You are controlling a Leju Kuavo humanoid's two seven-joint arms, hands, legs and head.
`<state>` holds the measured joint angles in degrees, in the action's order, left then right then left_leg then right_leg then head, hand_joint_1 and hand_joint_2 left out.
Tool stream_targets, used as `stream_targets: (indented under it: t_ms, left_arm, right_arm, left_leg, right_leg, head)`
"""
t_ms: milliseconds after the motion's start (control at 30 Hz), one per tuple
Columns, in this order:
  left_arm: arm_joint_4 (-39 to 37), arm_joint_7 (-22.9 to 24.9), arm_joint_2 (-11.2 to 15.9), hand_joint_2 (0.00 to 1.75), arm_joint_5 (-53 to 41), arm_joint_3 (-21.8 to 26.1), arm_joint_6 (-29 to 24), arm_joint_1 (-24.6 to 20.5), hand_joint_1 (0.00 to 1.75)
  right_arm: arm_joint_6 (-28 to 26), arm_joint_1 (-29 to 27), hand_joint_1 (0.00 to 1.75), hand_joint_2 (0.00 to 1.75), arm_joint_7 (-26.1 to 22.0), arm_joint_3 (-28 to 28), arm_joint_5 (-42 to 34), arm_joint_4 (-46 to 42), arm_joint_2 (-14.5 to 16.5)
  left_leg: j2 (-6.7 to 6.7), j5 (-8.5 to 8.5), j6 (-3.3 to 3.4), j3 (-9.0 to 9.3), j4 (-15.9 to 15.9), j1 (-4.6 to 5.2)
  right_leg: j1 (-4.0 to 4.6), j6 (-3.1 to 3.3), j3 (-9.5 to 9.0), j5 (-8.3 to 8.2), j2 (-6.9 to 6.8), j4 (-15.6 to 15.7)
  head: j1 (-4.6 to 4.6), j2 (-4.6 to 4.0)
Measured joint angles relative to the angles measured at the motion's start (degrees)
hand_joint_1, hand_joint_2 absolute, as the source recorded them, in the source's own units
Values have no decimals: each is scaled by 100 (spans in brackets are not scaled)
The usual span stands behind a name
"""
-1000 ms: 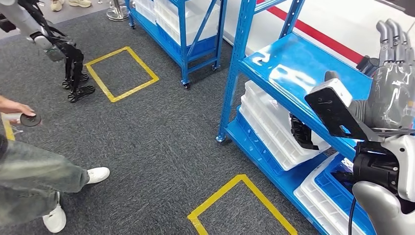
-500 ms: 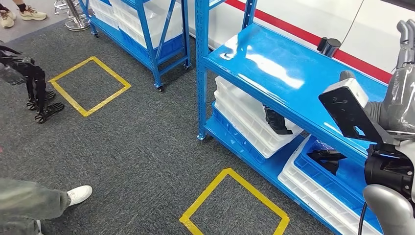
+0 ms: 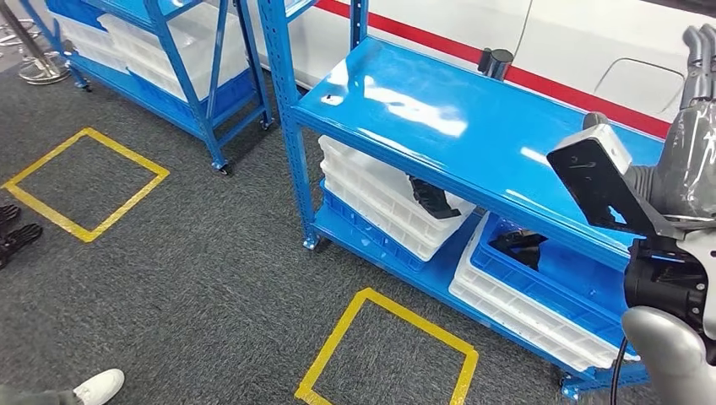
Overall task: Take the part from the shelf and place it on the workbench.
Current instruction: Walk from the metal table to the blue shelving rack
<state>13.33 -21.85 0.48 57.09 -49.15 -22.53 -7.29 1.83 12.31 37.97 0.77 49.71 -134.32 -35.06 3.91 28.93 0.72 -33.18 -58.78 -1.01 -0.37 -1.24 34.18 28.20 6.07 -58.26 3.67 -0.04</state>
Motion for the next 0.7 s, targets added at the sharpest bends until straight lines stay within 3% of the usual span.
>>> stream_targets:
  t_ms: [67,100,167,200,233,300,333,400,433,467,500,533,600,667,700]
  left_arm:
    - [0,-1,15,0,0,1,-9,-10,0]
    - [0,0,21,0,0,1,-11,-8,0]
    - [0,1,29,0,0,1,-13,-7,0]
    - [0,1,32,0,0,1,-13,-10,0]
    - [0,1,33,0,0,1,-14,-19,0]
    - [2,1,33,0,0,1,-14,-50,0]
    - [5,1,33,0,0,2,-14,-69,0]
    - [12,1,29,0,0,3,-13,-94,0]
    - [17,1,23,0,0,3,-13,-102,0]
    - [22,1,16,0,0,3,-13,-106,0]
    - [27,1,10,0,-1,3,-13,-111,0]
    - [31,1,8,0,-1,3,-14,-115,0]
    - [33,1,8,0,-1,3,-14,-111,0]
    - [31,1,8,0,0,3,-15,-89,0]
    - [30,2,9,0,0,3,-19,-79,0]
  right_arm:
    - [10,65,0,0,0,-1,5,21,-7]
    - [14,89,0,0,0,-4,5,33,-8]
    - [19,96,0,0,0,-15,5,60,-3]
    - [21,93,0,0,0,-21,5,73,-1]
    - [22,94,0,0,0,-26,5,84,-1]
    - [22,99,0,0,0,-27,5,102,-8]
    - [21,105,0,0,0,-27,5,107,-14]
    - [20,117,0,0,0,-25,5,114,-23]
    - [20,122,0,0,0,-23,5,118,-25]
    - [20,123,0,0,0,-18,5,120,-33]
    - [16,126,0,0,0,-10,7,120,-42]
    - [15,142,0,0,0,-5,8,122,-51]
    - [14,157,0,0,0,-6,8,126,-56]
    - [22,155,0,0,0,-17,7,136,-46]
    - [32,155,0,0,0,-22,8,139,-42]
  left_leg:
    - [-207,10,51,58,41,4]
    - [-320,28,68,78,47,16]
    - [-546,71,80,108,46,34]
    - [-653,96,76,128,46,41]
    - [-744,121,69,155,46,46]
    - [-890,170,47,221,51,53]
    - [-946,194,28,242,54,61]
    - [-1043,223,-20,273,68,65]
    - [-1090,231,-48,292,83,65]
    - [-1106,245,-78,318,96,58]
    - [-982,278,-105,330,73,47]
    - [-788,360,-124,286,-52,40]
    - [-383,652,-138,-11,-643,36]
    - [-328,878,-141,-428,-1318,48]
    - [-340,844,-142,-549,-1445,51]
  right_leg:
    - [7,-58,208,209,-316,-395]
    - [1,-86,405,370,-451,-761]
    - [-17,-115,763,563,-555,-1394]
    - [-21,-114,828,527,-578,-1488]
    - [-19,-100,758,378,-597,-1331]
    - [14,-36,371,-9,-739,-580]
    - [45,5,187,-121,-833,-238]
    - [110,69,27,-148,-929,63]
    - [129,95,18,-142,-890,88]
    - [122,121,0,-155,-838,125]
    - [112,144,-31,-169,-794,173]
    - [96,167,-66,-186,-757,222]
    - [77,198,-113,-195,-681,272]
    - [77,218,-121,-182,-571,271]
    - [78,219,-127,-174,-507,265]
  head:
    - [55,0]
    - [81,0]
    - [100,0]
    - [108,0]
    - [112,0]
    - [108,0]
    - [101,0]
    - [90,0]
    - [86,0]
    - [85,0]
    - [74,0]
    - [63,0]
    - [16,0]
    - [-19,0]
    - [-29,0]
